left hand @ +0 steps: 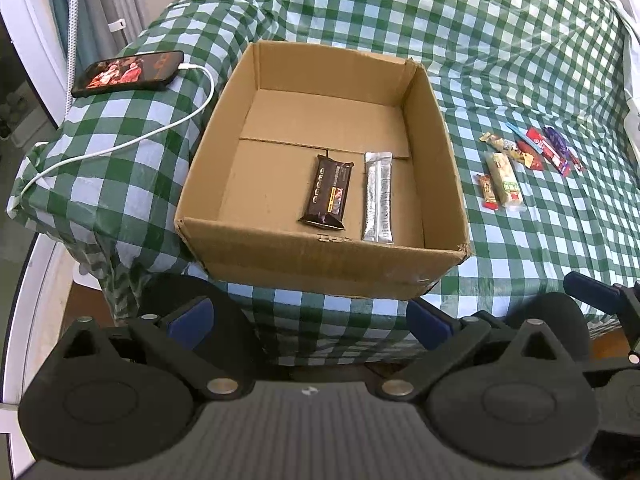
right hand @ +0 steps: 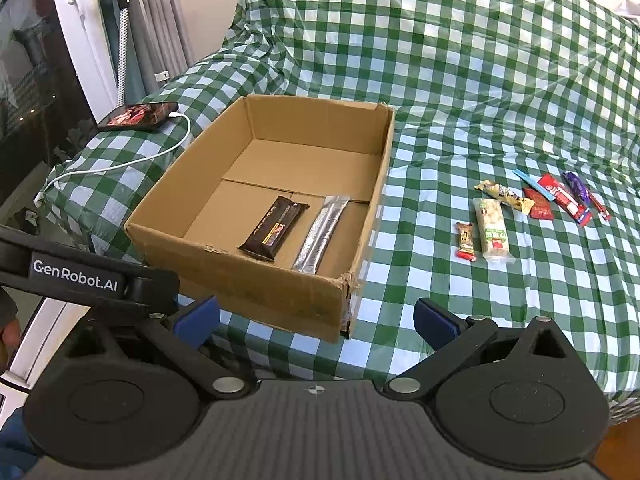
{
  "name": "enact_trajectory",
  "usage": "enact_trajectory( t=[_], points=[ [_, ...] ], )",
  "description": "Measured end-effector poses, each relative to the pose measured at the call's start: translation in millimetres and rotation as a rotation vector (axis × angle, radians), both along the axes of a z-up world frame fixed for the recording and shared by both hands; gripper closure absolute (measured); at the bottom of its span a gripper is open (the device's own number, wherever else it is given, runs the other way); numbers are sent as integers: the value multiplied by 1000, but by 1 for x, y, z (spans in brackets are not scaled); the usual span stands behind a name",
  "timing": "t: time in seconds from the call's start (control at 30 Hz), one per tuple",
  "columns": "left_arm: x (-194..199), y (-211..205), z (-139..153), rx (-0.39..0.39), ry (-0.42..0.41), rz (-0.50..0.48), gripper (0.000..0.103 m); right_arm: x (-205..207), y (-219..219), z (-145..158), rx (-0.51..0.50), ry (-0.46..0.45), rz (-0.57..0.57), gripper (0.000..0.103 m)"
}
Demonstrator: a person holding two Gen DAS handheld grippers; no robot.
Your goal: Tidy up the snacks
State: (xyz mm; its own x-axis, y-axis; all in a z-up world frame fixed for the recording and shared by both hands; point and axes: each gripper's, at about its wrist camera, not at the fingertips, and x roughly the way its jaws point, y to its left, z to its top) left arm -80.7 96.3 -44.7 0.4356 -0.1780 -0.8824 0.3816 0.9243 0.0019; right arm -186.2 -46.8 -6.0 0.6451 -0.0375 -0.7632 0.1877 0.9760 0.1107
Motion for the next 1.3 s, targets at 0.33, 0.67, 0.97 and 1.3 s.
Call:
enact_trajectory(
  t=[0.33, 0.67, 0.97, 1.3],
  points=[
    [0, -1, -4, -3, 33, 9, 0, 2, 0, -2, 4, 14, 1, 1],
    [2, -2, -11, -2, 72, 17, 0, 5, 0, -8, 10, 41, 3, 1],
    [6, -5, -26, 13, 139, 19, 0, 9, -3, -20, 19, 103, -8, 1],
    [14, -12, -43, 43, 197, 10, 0, 17, -15, -42, 62, 193, -28, 1]
  ],
)
